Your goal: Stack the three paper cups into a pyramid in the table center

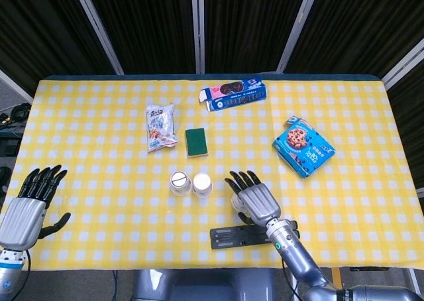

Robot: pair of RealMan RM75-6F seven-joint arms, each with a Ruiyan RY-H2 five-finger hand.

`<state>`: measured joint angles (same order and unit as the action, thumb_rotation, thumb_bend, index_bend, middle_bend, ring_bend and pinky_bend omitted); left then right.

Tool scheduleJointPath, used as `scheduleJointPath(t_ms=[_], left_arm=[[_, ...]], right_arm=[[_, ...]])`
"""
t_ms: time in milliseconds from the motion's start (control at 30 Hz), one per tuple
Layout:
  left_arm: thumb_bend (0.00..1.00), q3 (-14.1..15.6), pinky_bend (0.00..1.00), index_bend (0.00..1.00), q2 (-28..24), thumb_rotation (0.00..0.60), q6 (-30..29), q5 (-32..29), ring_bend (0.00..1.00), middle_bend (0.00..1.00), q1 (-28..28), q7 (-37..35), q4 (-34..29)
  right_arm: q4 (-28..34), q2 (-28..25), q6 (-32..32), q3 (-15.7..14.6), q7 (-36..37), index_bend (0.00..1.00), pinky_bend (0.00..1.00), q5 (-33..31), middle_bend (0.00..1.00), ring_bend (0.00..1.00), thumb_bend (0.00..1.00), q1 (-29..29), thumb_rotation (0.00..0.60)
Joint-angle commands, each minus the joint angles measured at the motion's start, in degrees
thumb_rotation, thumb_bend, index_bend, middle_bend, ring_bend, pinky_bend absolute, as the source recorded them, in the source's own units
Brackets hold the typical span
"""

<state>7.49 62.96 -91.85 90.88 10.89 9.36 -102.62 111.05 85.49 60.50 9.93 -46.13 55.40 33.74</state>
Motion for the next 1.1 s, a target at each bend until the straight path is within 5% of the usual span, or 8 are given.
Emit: scheduleJointPath(t_ms=[33, 833, 1100], left_arm=[[0.28, -0.2, 0.00, 0.00, -0.1, 0.600, 0.4, 0.4, 0.00, 0.00, -0.3, 0.3, -0.2], [0.28, -2.2, 0.00, 0.00, -0.3, 0.600, 3.1, 1.0, 0.00, 0.00, -1.5, 0.5, -0.6], [0.28, -2.7, 0.00, 0.00, -0.2, 0.600, 4.1, 1.1, 0.00, 0.00, -1.6, 0.9, -0.7]], right_arm=[[-0.8, -0.1, 1.4, -0.5, -1.5, 0.15, 0.00, -2.3, 0.00, 0.00, 0.24, 0.7, 0.600], [-3.1, 0.9, 4.0, -4.3, -0.7, 0.39, 0.00, -3.9, 0.07, 0.00, 0.34, 2.3, 0.600], [-1.2, 0.4, 5.4, -2.6, 0.0, 0.40, 0.00, -2.4, 0.08, 0.00, 0.34, 3.4, 0.600]])
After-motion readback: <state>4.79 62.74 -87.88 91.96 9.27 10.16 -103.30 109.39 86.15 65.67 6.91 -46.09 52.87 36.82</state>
